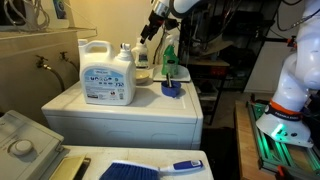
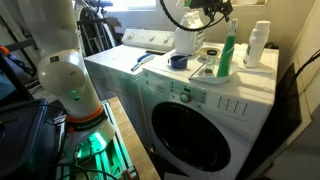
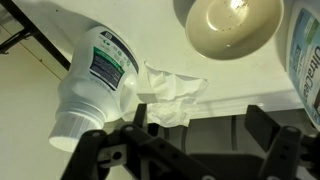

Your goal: Put the white napkin in the white bowl

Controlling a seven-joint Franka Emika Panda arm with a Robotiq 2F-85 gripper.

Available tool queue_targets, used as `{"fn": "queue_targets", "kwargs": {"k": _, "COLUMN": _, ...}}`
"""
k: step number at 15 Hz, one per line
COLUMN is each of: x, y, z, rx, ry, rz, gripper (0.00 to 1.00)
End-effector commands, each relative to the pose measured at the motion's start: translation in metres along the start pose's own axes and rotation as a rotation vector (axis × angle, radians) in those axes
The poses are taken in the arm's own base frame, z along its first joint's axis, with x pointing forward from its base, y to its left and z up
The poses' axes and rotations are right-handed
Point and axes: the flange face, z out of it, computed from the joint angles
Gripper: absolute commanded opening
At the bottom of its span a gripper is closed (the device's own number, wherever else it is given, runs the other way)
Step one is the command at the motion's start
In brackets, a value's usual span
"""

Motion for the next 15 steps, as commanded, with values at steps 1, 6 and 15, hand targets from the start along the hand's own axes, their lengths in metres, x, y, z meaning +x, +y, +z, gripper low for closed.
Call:
{"fn": "queue_targets", "kwargs": {"k": 1, "x": 0.009, "y": -0.020, "z": -0.001, "rx": 0.057, "ry": -0.020, "rz": 0.106, "gripper": 1.00}}
{"fn": "queue_targets", "kwargs": {"k": 6, "x": 0.054, "y": -0.075, "z": 0.027, "rx": 0.055, "ry": 0.070, "rz": 0.202, "gripper": 1.00}}
{"fn": "queue_targets", "kwargs": {"k": 15, "x": 0.055, "y": -0.067, "z": 0.135, "rx": -0.063, "ry": -0.132, "rz": 0.366, "gripper": 1.00}}
